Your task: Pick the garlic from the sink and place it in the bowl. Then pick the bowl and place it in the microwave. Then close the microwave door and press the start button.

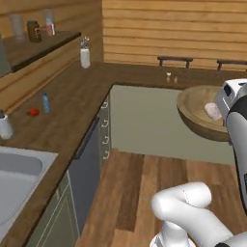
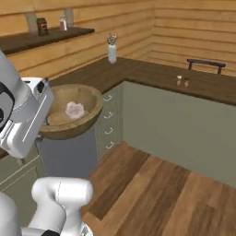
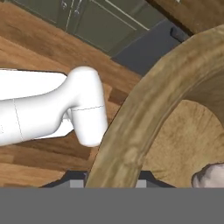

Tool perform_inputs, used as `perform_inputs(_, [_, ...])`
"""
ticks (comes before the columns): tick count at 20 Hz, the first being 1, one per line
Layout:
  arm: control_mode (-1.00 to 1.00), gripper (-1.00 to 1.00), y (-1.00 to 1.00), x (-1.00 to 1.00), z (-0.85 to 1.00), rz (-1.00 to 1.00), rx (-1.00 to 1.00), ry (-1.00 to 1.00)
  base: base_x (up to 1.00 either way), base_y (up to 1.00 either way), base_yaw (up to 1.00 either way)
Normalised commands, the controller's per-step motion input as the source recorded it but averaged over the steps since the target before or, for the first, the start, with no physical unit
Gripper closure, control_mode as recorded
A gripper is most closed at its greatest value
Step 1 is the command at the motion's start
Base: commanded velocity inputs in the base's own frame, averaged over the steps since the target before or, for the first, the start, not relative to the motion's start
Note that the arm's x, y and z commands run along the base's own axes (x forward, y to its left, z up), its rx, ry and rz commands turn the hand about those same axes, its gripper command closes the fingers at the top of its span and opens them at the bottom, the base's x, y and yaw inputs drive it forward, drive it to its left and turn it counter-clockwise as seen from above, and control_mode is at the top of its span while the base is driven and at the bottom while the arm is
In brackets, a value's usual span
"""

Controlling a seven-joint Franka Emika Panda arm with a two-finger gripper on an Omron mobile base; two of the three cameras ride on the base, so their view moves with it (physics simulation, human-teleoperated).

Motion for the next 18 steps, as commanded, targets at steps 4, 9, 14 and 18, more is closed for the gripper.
perform_inputs(4, [1.0, 1.0, 0.0, 0.0, 0.0, 0.0, 0.0, 0.0, 0.0, -0.16, -0.87])
perform_inputs(9, [1.0, 1.0, 0.0, 0.0, 0.0, 0.0, 0.0, 0.0, 0.0, -0.26, -0.86])
perform_inputs(14, [1.0, 1.0, 0.0, 0.0, 0.0, 0.0, 0.0, 0.0, 0.0, -0.3, -0.86])
perform_inputs(18, [1.0, 1.0, 0.0, 0.0, 0.0, 0.0, 0.0, 0.0, 0.0, -0.29, -0.85])
